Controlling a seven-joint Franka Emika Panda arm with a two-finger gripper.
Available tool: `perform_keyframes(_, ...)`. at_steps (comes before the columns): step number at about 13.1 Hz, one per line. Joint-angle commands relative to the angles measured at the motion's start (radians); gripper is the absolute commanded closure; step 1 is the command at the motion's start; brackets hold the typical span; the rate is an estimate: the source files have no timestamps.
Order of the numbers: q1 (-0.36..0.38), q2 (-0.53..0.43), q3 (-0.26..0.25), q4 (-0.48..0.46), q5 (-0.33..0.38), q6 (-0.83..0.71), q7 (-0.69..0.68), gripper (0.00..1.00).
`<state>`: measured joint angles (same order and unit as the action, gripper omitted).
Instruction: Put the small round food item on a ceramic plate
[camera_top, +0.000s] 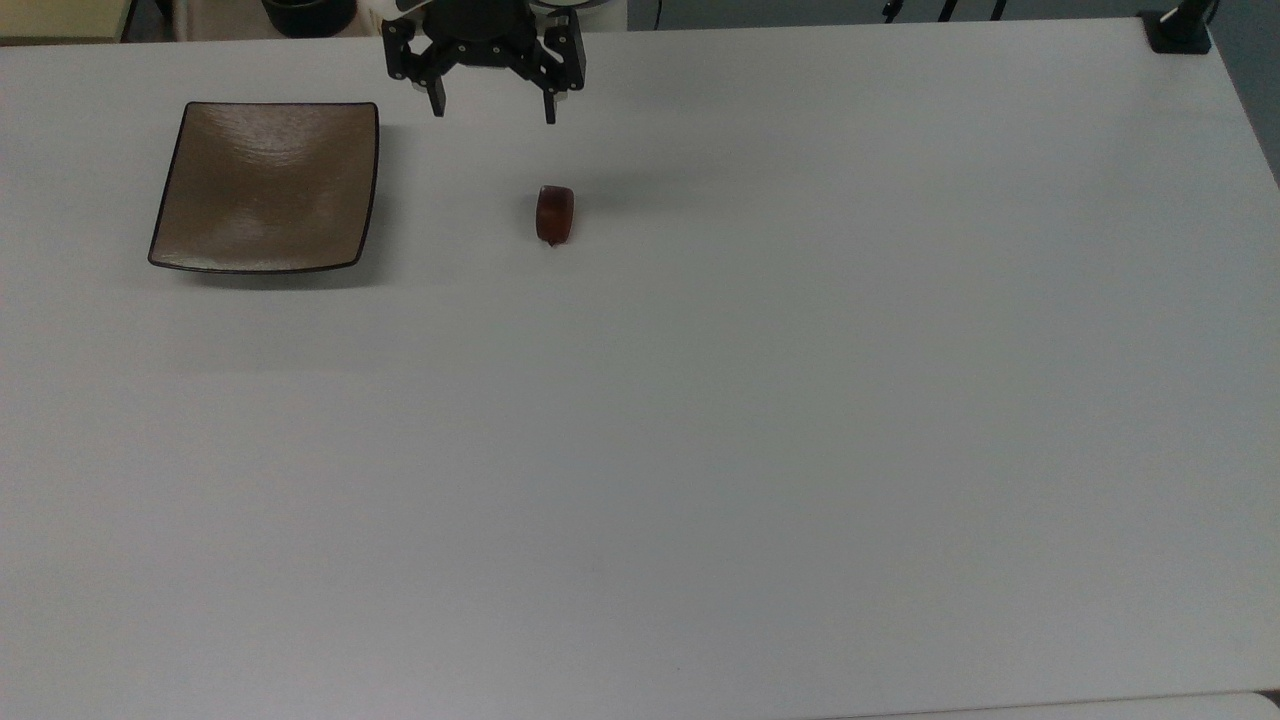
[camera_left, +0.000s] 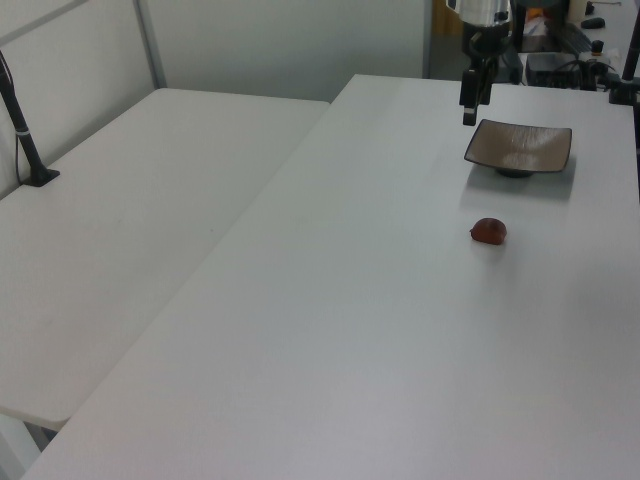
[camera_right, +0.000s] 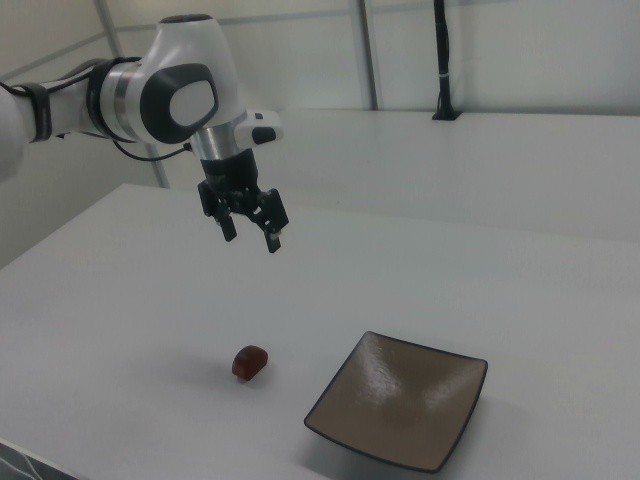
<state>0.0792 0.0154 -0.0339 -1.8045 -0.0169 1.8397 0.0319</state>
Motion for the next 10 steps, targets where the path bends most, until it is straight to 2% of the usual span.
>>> perform_keyframes(1, 0.014, -0.006, -0.003, -0.091, 0.000, 0.119, 0.006, 0.00)
perform_keyframes(5, 0.034, 0.067, 0.008, -0.139, 0.009, 0.200, 0.010, 0.00)
perform_keyframes(7, 0.039, 0.074, 0.031, -0.189, 0.009, 0.223, 0.010, 0.00)
perform_keyframes(10, 0.044, 0.093, 0.038, -0.242, 0.009, 0.224, 0.008, 0.00)
